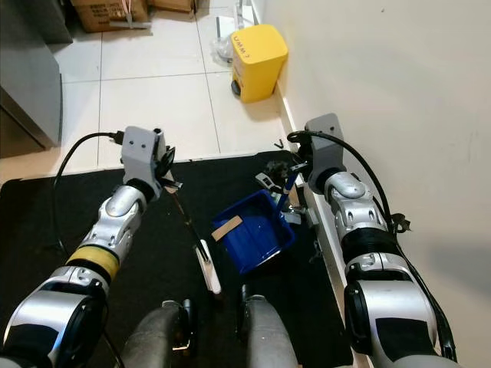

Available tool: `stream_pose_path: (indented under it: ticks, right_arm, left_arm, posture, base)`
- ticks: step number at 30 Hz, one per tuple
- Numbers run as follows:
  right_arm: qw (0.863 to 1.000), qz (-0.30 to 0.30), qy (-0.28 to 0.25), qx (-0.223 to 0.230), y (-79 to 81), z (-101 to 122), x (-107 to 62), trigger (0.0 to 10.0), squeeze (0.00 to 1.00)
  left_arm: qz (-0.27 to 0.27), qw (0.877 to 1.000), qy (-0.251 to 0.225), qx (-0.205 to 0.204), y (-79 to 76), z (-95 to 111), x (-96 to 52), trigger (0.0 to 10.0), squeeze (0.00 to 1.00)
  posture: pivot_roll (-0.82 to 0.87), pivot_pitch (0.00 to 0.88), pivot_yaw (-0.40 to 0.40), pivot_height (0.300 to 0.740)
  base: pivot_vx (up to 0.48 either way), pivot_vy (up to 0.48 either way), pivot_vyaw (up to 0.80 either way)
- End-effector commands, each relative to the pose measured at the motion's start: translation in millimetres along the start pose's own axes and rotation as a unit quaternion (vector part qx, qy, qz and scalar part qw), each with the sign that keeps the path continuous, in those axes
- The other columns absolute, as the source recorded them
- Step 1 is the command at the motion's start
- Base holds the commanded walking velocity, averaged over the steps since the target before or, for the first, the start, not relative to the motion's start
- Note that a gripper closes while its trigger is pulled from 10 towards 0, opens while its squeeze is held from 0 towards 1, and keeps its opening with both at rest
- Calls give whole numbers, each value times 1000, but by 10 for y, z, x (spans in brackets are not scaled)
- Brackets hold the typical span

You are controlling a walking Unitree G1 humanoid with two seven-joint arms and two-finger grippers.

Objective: Sweep floor

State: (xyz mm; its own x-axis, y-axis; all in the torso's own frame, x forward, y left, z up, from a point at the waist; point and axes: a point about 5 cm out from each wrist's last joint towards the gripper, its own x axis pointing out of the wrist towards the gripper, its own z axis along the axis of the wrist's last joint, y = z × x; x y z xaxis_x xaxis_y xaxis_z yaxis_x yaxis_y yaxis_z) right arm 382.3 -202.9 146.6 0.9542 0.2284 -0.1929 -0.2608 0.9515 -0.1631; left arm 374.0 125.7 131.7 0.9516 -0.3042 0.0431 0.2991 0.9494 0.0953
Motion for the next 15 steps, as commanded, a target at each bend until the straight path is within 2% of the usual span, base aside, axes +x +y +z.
stream_pose_path:
  ticks: [1,7,12,15]
  right_arm:
    - [999,16,36,34,55,-224,-39,10000,0]
    - [999,15,35,34,41,-231,-52,10000,0]
    - [999,14,34,34,39,-234,-57,10000,0]
    - [999,14,34,35,40,-233,-58,10000,0]
  left_arm:
    - [-14,1000,-20,-4,-119,54,45,10000,0]
    - [-33,999,-33,9,-197,156,125,10000,0]
    - [-41,999,-36,0,-237,193,158,10000,0]
    - [-55,997,-39,-25,-297,218,187,10000,0]
  posture:
    - [-132,311,-42,740]
    - [-138,314,-37,740]
    - [-141,315,-33,740]
    - [-142,316,-32,740]
  base:
    - [0,0,0]
    - [0,0,0]
    - [0,0,0]
    - [0,0,0]
